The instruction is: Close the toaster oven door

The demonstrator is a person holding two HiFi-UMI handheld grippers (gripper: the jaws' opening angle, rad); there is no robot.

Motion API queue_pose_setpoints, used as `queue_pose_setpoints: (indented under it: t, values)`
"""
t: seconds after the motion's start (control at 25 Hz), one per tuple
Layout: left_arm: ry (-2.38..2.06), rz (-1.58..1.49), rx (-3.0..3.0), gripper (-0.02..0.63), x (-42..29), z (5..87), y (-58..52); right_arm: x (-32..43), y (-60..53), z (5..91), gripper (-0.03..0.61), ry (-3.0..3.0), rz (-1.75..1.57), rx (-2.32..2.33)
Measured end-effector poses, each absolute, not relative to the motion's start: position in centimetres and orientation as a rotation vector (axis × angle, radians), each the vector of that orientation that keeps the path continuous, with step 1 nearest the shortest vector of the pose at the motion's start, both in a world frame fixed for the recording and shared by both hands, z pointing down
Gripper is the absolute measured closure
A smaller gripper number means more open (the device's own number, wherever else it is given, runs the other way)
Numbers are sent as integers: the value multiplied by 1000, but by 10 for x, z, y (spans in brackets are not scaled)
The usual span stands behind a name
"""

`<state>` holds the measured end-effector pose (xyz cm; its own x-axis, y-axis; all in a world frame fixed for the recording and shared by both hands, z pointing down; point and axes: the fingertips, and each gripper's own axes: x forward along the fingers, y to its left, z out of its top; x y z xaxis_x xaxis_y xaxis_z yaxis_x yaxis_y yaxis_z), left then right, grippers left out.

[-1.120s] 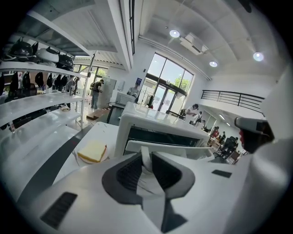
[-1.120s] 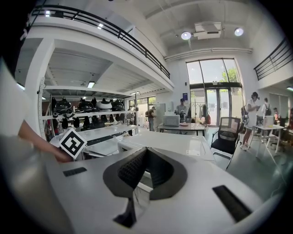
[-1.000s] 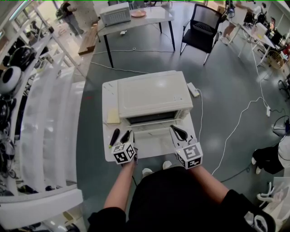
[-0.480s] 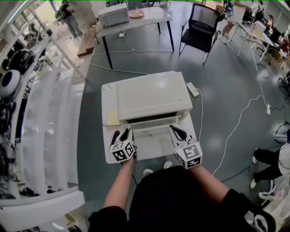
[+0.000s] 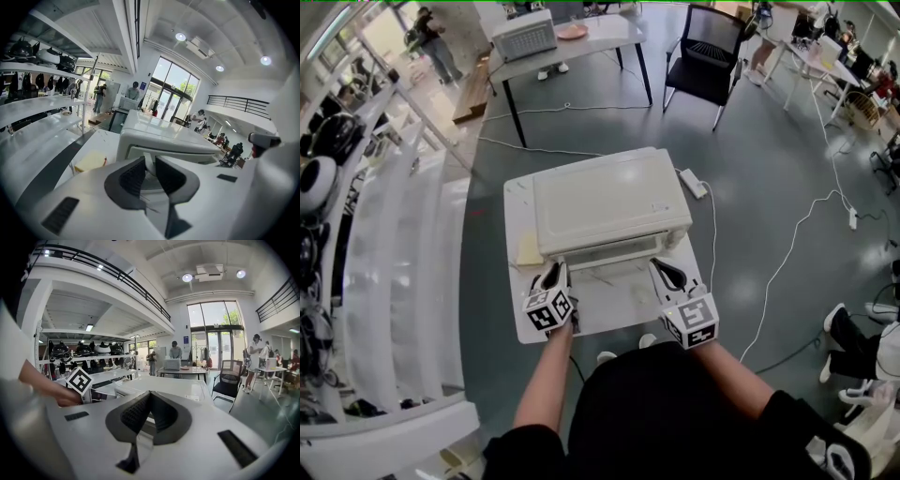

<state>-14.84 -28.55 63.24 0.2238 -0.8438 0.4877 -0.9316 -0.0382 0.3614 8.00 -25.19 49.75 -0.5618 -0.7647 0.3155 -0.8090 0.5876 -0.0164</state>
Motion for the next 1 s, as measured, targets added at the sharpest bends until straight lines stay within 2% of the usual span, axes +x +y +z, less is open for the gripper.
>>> queue_pose_setpoints:
  t: [0.56, 1.0]
  values:
    - [-1653, 171, 1921, 532, -152, 630, -292, 89, -244, 501, 557, -2511, 239, 1319]
    - [-1748, 118, 2014, 532, -141, 597, -258, 97, -238, 496, 557, -2498, 229, 1347]
